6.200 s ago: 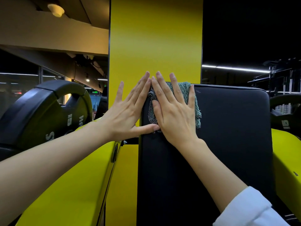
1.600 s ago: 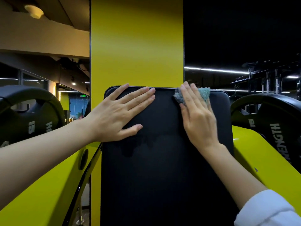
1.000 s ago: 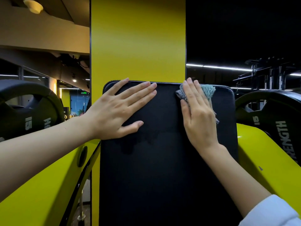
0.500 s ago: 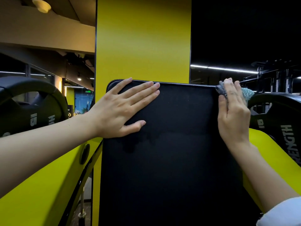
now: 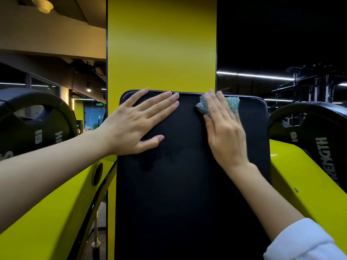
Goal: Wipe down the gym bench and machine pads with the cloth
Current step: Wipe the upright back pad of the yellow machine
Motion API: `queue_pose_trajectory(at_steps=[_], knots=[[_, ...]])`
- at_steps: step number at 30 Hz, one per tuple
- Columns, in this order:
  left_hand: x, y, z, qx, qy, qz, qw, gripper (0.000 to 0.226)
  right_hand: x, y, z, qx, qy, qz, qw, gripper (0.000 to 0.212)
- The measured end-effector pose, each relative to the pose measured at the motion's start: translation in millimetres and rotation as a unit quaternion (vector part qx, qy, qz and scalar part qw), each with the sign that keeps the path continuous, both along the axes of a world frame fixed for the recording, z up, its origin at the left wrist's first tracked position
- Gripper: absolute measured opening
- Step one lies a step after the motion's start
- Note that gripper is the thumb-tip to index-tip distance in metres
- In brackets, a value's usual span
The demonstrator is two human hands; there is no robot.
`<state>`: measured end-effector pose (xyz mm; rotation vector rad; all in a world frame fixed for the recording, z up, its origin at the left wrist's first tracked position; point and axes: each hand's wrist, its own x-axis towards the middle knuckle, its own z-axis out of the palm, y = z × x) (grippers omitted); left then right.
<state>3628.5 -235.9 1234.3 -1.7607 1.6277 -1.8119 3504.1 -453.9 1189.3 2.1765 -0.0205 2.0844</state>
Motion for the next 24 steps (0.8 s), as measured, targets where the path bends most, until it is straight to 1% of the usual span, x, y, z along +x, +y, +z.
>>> queue_pose_trajectory(at_steps=[7,10,12,16,24], knots=[[1,-1,-1,0.000,0.001,-0.003,1.000,0.072,-37,-66,7,0.050,-0.020,-0.038,0.998,0.048],[1,-1,0,-0.002,0.003,-0.006,1.000,0.073,-41,-79,3,0.108,-0.044,-0.009,0.993,0.049],[1,-1,0,-0.003,0.002,-0.007,1.000,0.073,-35,-72,1,0.128,-0.065,0.010,0.990,0.048],[1,-1,0,-0.001,0.003,-0.001,1.000,0.073,-18,-40,-4,0.094,-0.070,0.016,0.993,0.047],[-4,1,1,0.014,0.018,0.023,0.999,0.074,10,29,-24,-0.008,0.007,0.051,0.999,0.046]])
